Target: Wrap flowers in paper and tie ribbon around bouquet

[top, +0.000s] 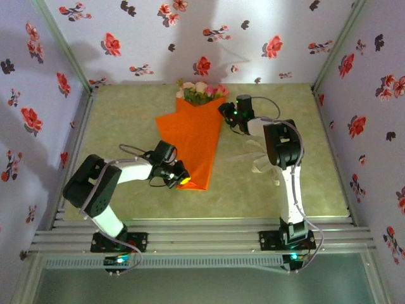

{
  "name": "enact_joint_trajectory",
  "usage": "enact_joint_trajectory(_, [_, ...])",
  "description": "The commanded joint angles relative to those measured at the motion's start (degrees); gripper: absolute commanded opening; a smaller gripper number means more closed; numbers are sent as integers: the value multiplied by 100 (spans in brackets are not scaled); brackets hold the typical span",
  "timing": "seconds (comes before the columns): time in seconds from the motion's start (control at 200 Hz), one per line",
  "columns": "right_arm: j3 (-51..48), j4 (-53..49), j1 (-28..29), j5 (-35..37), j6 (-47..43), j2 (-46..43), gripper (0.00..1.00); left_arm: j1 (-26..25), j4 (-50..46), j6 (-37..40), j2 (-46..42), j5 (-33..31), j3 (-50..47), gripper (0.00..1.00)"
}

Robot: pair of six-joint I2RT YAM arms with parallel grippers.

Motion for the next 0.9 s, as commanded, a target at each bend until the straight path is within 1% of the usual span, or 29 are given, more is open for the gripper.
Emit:
enact_joint_trajectory(0.0, [369, -81, -54, 138, 34, 251, 40, 58, -1169, 102, 590, -915, -360, 0])
enact_joint_trajectory(0.03, [462, -119, -60, 138, 38, 305, 39, 54, -1161, 101, 588, -917, -354, 0])
enact_joint_trajectory(0.05, [528, -159, -60, 143, 38, 340, 35, 58, -1164, 102, 591, -912, -361, 0])
enact_joint_trajectory(0.065, [582, -176, -59, 131, 40, 367, 29, 53, -1167, 102, 593, -916, -360, 0])
enact_joint_trajectory(0.1, [682, -245, -69, 121, 47, 423, 9, 56, -1162, 102, 599, -903, -361, 0])
enact_joint_trajectory(0.125, [725, -280, -71, 134, 49, 445, 0, 58, -1167, 102, 598, -907, -357, 0])
enact_joint_trajectory(0.235, [706, -289, -79, 130, 30, 376, 0, 58, -1155, 94, 607, -904, -366, 0])
enact_joint_trajectory(0.25, [685, -283, -82, 101, 31, 349, 8, 58, -1153, 94, 608, -903, -369, 0])
enact_joint_trajectory(0.275, [631, -290, -81, 50, 34, 286, 27, 57, -1139, 79, 614, -899, -371, 0])
enact_joint_trajectory(0.28, [619, -290, -81, 41, 38, 270, 29, 58, -1136, 82, 615, -896, -371, 0])
enact_joint_trajectory(0.29, [584, -293, -82, 28, 35, 235, 36, 58, -1128, 84, 612, -901, -375, 0])
enact_joint_trajectory(0.305, [512, -300, -75, 14, 38, 172, 45, 56, -1118, 80, 624, -902, -384, 0])
enact_joint_trajectory(0.335, [325, -327, -54, 12, 49, 12, 58, 58, -1098, 72, 628, -887, -391, 0])
enact_joint_trajectory(0.355, [179, -363, -41, 1, 47, -110, 63, 58, -1087, 62, 640, -890, -396, 0])
enact_joint_trajectory(0.375, [21, -397, -22, -15, 41, -241, 66, 58, -1064, 59, 638, -889, -401, 0])
enact_joint_trajectory(0.42, [-396, -454, 50, -66, 38, -562, 68, 53, -1025, 43, 647, -877, -423, 0])
enact_joint_trajectory(0.52, [-1513, -524, 332, -80, -18, -1328, 70, 64, -963, 50, 680, -870, -426, 0])
enact_joint_trajectory(0.675, [-3129, -86, 939, -54, 288, -2136, 69, 76, -906, 72, 706, -863, -458, 0])
enact_joint_trajectory(0.8, [-3944, 210, 1407, 87, 520, -2545, 67, 84, -874, 112, 702, -862, -501, 0])
enact_joint_trajectory(0.895, [-4297, 398, 1699, 134, 695, -2770, 62, 89, -853, 133, 693, -860, -540, 0])
